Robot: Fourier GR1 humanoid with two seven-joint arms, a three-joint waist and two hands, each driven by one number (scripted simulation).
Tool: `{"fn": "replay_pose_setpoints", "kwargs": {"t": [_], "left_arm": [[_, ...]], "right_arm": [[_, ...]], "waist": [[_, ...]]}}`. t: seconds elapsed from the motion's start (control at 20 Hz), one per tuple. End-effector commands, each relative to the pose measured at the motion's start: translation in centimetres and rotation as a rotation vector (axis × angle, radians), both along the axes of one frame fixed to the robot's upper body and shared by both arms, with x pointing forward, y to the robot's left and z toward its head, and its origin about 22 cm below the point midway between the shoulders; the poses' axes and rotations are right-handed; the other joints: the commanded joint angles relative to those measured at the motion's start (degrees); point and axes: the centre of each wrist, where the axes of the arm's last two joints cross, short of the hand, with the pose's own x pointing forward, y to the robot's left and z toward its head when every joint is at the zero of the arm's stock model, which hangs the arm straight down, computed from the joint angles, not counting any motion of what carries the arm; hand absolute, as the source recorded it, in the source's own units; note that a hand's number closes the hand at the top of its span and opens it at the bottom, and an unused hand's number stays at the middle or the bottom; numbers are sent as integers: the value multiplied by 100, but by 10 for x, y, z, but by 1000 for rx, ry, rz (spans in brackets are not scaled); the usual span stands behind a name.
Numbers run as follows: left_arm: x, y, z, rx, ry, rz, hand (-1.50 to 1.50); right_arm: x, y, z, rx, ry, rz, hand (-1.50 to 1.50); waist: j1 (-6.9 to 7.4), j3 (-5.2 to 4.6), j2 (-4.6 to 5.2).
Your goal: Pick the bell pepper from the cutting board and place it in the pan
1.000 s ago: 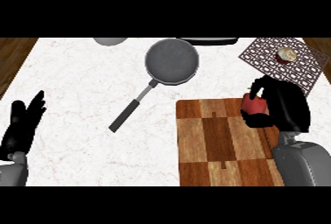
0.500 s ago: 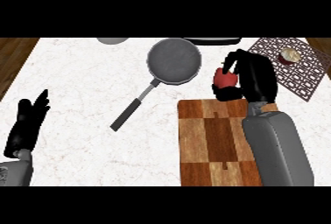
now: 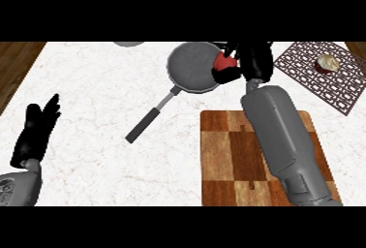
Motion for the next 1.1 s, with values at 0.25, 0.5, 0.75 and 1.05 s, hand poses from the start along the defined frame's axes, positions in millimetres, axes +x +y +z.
{"fn": "replay_pose_setpoints", "kwargs": {"t": [0.25,0.5,0.75,1.05], "left_arm": [[6,-11,1,-2,-14,-41,0],[17,-22,7,-13,-28,-78,0],[15,-18,6,5,-43,-85,0],[24,-23,23,12,-64,-108,0]], "right_arm": [[24,6,-37,43,66,-33,150],[26,18,-42,85,105,-6,150],[21,13,-59,219,135,-13,150],[22,17,-61,297,168,24,-150]], "waist": [[251,7,119],[328,9,178],[488,18,260],[604,25,278]]}}
